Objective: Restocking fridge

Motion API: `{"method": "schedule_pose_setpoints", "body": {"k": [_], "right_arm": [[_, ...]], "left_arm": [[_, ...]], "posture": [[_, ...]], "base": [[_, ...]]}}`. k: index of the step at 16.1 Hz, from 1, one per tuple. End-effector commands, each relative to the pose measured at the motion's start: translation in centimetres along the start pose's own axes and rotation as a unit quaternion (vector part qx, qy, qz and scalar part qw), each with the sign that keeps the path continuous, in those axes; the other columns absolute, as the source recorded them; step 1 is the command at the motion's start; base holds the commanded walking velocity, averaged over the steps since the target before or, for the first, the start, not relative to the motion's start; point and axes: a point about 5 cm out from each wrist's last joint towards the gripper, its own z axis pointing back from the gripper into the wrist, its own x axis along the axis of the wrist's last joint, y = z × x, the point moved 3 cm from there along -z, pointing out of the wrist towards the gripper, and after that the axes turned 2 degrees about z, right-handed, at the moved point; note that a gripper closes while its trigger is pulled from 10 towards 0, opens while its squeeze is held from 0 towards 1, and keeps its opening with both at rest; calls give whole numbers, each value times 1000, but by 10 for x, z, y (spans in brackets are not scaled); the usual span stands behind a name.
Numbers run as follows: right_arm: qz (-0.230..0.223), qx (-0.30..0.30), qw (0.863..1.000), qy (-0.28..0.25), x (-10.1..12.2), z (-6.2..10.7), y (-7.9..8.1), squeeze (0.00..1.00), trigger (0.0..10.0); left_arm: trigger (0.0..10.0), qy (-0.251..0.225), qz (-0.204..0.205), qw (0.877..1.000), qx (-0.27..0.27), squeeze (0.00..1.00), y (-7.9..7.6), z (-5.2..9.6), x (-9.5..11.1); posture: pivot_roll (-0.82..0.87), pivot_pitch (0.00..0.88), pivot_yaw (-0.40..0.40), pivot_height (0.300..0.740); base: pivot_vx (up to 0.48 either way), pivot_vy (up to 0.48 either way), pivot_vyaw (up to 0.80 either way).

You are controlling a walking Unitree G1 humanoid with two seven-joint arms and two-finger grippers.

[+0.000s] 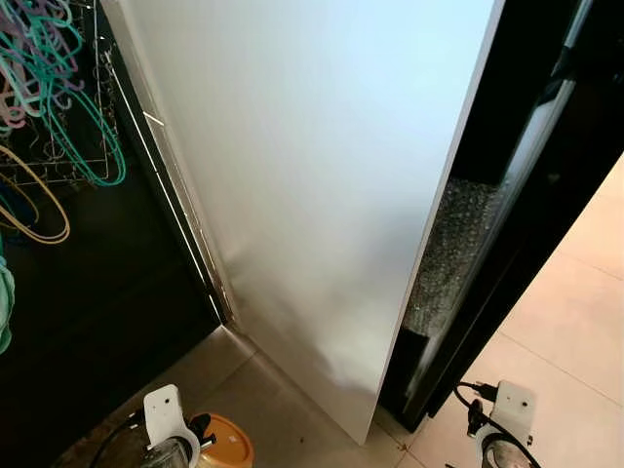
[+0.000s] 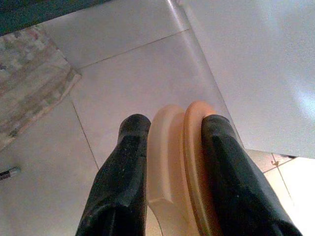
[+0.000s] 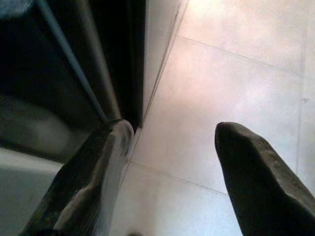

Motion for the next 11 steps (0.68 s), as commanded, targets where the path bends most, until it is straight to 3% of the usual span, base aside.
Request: {"method": "schedule_pose_setpoints", "body": {"k": [1,2,4,5,8,9,11], "right_arm": [[-14,-9,1000,-23,5,1,0,0,10000],[-29,-4,999,-38,8,2,1,0,10000],[-25,-22,988,-151,65,-8,-48,0,10000],[-17,-31,983,-181,82,-8,-54,0,10000],[-6,22,970,-243,113,-6,-33,0,10000],[-21,69,966,-247,116,-5,-24,0,10000],[-21,102,965,-241,114,-5,-19,0,10000]], "left_arm": [[10000,7,-8,1000,6,0,6,0,-1],[10000,8,-10,1000,5,0,5,1,-2],[10000,9,-11,1000,4,0,5,1,-3],[10000,10,-12,1000,4,0,5,1,-3],[10000,11,-17,1000,3,0,5,1,-3],[10000,11,-18,1000,2,0,5,1,-3],[10000,11,-17,1000,3,0,5,1,-3]], "posture": [[6,1,29,740],[3,0,29,740],[1,3,30,740],[-4,3,31,740],[-9,13,32,740],[-9,13,32,740],[-7,14,28,740]], "base": [[0,0,0],[0,0,0],[0,0,0],[0,0,0],[0,0,0],[0,0,0],[0,0,0]]}}
